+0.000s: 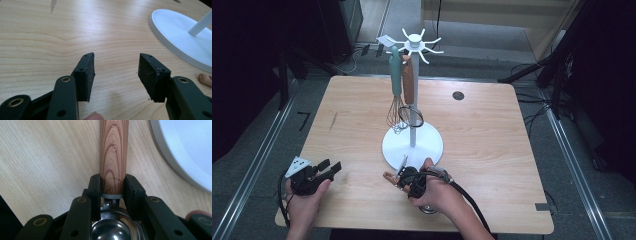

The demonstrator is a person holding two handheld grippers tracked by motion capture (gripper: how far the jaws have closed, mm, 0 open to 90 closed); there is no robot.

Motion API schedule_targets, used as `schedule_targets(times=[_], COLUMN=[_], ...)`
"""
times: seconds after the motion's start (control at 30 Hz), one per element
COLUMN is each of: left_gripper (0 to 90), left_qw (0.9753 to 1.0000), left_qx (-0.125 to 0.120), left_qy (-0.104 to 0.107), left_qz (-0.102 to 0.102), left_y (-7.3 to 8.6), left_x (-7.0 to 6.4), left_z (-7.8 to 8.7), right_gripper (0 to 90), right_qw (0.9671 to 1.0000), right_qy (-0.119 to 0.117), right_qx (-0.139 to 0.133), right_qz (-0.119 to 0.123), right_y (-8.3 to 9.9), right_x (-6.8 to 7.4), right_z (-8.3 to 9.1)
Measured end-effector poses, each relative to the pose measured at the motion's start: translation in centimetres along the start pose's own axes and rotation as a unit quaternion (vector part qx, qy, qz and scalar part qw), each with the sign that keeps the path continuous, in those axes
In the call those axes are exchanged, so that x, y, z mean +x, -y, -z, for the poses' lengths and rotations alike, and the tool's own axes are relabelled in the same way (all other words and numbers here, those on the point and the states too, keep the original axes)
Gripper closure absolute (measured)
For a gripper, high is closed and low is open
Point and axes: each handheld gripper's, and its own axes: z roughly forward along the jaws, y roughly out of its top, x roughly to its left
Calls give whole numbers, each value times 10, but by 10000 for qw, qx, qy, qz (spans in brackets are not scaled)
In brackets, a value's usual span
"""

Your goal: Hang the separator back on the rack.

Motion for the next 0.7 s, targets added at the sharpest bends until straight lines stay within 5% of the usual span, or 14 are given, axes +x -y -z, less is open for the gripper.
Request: schedule_targets(times=[0.47, 0.7], left_gripper=[293, 181], left_qw=[9997, 9988], left_qx=[29, 126], left_qy=[-233, -476], left_qz=[-26, -77], left_y=[-1, -1], left_x=[-1, -3], left_z=[0, -1], right_gripper=[714, 715], right_qw=[9981, 9898], right_qy=[-74, -161], right_qx=[-583, -1371], right_qz=[-192, -351], right_y=[19, 35], right_x=[-5, -12], right_z=[5, 13])
